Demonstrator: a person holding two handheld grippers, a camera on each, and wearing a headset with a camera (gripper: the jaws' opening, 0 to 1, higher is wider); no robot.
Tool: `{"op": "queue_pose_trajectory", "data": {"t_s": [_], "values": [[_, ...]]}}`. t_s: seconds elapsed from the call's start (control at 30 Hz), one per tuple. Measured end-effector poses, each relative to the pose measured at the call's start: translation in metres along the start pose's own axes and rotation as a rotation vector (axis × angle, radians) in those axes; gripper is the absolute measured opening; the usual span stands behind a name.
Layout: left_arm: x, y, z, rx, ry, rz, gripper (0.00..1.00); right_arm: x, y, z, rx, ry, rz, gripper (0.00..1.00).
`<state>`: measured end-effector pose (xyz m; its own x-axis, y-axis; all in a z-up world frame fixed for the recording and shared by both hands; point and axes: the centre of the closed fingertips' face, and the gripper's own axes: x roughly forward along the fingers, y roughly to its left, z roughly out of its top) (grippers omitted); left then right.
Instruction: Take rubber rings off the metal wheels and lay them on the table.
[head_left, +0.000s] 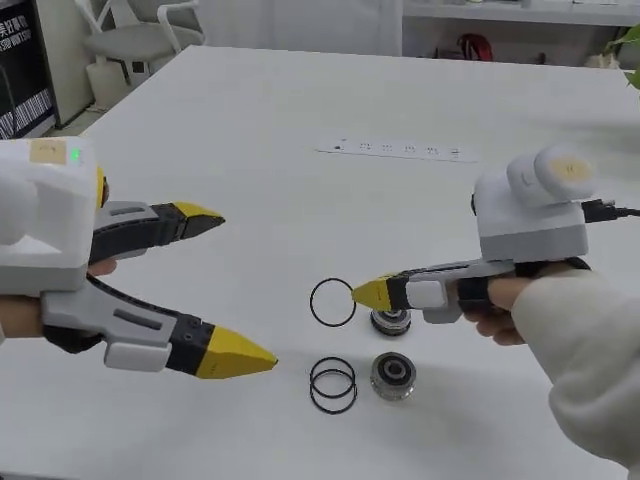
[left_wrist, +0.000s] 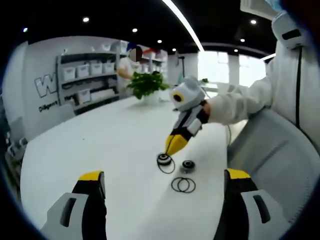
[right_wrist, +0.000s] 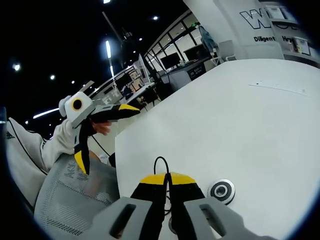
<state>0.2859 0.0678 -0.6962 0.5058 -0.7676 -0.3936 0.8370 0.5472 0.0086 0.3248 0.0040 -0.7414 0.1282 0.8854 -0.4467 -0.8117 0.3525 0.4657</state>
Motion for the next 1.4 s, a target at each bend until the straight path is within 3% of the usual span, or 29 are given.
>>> {"op": "queue_pose_trajectory", "data": {"t_s": [0.17,0.43,1.1,1.4], "values": [[0.002,-0.001,-0.016,-0.030,0.026,-0.011,1.00,0.005,0.004,-0.007,-0.006,0.030,0.012,0.00],[0.007,-0.011,-0.025,-0.040,0.046,-0.050,1.00,0.011,0.008,-0.019,-0.008,0.078,0.029,0.00],[0.013,-0.022,-0.030,-0.048,0.066,-0.080,1.00,0.021,0.007,-0.055,0.003,0.202,0.038,0.00],[0.013,-0.024,-0.033,-0.046,0.076,-0.081,1.00,0.025,0.000,-0.064,0.038,0.221,0.017,0.00]]}}
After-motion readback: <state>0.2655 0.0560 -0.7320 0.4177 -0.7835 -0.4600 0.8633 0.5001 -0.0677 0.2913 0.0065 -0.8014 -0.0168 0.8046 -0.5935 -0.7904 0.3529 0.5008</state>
